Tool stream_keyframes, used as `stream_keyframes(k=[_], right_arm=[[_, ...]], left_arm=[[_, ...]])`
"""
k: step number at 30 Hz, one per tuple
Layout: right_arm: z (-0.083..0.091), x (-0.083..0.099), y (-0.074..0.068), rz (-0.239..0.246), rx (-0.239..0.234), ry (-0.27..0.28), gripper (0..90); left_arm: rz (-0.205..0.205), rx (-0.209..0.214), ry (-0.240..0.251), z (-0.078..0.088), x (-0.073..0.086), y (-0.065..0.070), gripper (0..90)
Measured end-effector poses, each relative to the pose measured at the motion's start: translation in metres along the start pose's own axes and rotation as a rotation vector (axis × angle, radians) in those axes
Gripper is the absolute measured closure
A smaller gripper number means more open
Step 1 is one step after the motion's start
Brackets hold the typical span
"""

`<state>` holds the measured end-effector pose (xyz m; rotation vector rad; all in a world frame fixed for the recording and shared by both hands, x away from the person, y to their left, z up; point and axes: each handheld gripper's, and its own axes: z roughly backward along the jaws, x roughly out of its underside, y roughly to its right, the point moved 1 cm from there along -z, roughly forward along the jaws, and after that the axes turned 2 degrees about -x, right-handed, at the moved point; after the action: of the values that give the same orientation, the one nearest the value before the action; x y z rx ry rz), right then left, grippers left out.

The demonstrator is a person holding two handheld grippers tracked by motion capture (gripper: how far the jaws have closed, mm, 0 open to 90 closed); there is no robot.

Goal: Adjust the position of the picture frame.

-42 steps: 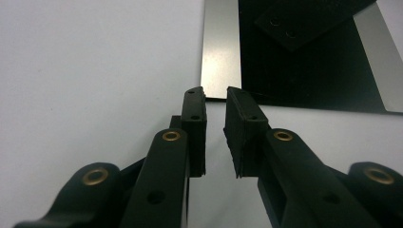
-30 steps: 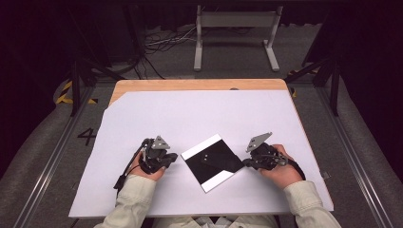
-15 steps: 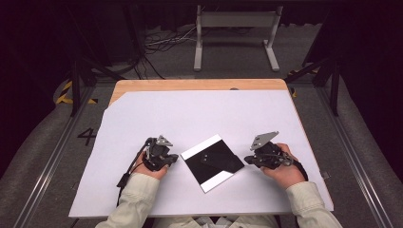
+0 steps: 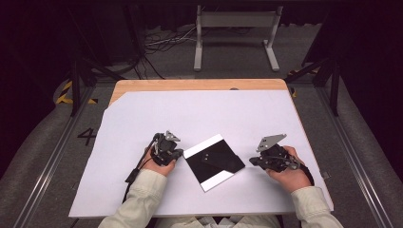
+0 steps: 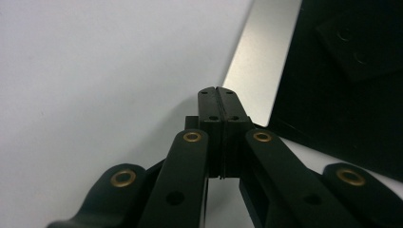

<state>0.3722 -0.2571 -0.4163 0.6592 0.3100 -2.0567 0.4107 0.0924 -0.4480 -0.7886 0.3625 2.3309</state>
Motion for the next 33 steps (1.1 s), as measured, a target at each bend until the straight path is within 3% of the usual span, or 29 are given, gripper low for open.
stream_keyframes(k=[4, 6, 9, 11, 18, 25, 33], right_arm=[[0.008, 0.003, -0.002, -0.005, 0.013, 0.014, 90.0], [0.011, 0.004, -0.003, -0.007, 0.013, 0.020, 90.0], [0.016, 0.005, -0.007, -0.007, 0.015, 0.033, 90.0], [0.016, 0.000, -0.017, 0.028, -0.004, 0.041, 90.0], [0.008, -0.017, -0.044, 0.137, -0.050, 0.037, 90.0], [-0.017, -0.033, -0.069, 0.246, -0.132, 0.021, 90.0], [-0.042, -0.050, -0.097, 0.358, -0.212, -0.005, 90.0]], left_arm=[[-0.036, -0.045, 0.012, -0.009, -0.010, 0.003, 90.0], [-0.037, -0.041, 0.019, -0.010, -0.011, 0.003, 90.0], [0.003, -0.002, 0.041, -0.013, -0.013, -0.002, 90.0], [0.014, 0.023, 0.063, -0.017, -0.014, -0.003, 90.0], [0.005, 0.030, 0.078, -0.016, -0.019, 0.003, 90.0], [0.000, 0.003, 0.110, 0.007, -0.014, -0.005, 90.0], [0.031, -0.002, 0.149, 0.028, -0.002, -0.013, 90.0]])
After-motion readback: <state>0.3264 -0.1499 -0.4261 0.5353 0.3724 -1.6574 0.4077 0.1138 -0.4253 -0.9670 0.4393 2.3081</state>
